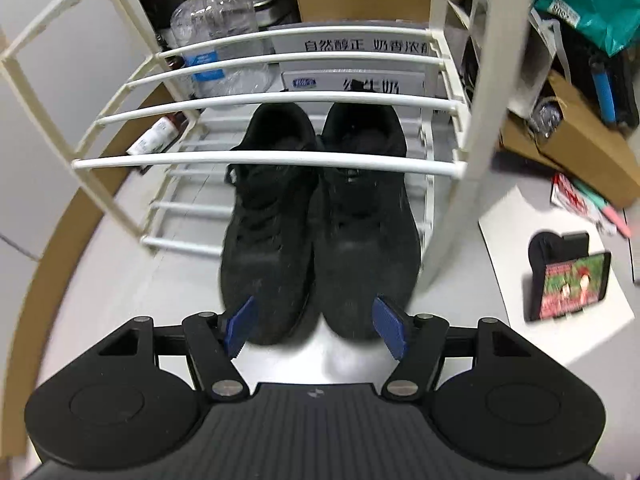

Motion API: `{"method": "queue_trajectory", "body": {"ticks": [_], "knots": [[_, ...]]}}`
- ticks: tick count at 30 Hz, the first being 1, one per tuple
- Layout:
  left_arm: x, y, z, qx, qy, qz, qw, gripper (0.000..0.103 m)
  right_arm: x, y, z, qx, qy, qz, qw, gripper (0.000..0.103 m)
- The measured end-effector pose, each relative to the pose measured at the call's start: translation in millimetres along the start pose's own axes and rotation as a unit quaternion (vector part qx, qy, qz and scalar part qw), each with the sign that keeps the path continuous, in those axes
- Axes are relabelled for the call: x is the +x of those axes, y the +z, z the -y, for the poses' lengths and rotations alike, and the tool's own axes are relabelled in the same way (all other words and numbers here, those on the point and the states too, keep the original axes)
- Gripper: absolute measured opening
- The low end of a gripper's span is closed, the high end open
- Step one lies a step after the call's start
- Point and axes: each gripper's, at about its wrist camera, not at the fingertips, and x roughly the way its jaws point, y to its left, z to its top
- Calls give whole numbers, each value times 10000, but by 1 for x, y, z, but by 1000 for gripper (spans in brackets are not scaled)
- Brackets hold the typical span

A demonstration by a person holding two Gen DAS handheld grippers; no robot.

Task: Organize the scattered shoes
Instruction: 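Withdraw the right tool from the rack, then move the right tool back over the pair of black clogs in the row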

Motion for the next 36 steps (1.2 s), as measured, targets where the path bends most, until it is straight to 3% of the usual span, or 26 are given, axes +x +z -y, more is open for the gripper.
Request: {"method": "queue_trajectory", "body": {"ticks": [3,14,18,21,23,30,36], "knots": [[3,-3,-10,-198,-9,-144,9997,92,-34,-1,6,-118,254,-94,9996,71],[-8,-16,-28,-524,133,-341,9980,93,-147,-36,35,-615,304,330,9971,73],[-12,-24,-27,-510,209,-357,9978,93,-176,-56,49,-955,423,379,9938,80],[-14,-29,-21,-443,238,-374,9980,93,-191,-76,49,-1381,513,307,9886,83],[-17,-32,-14,-359,245,-366,9984,93,-198,-90,48,-1597,659,237,9847,91],[-20,-42,-6,-254,517,-320,9978,93,-222,-121,38,-2142,963,91,9720,94],[-22,-48,-10,-360,633,-360,9967,93,-231,-144,34,-2489,1230,-432,9597,96]]}}
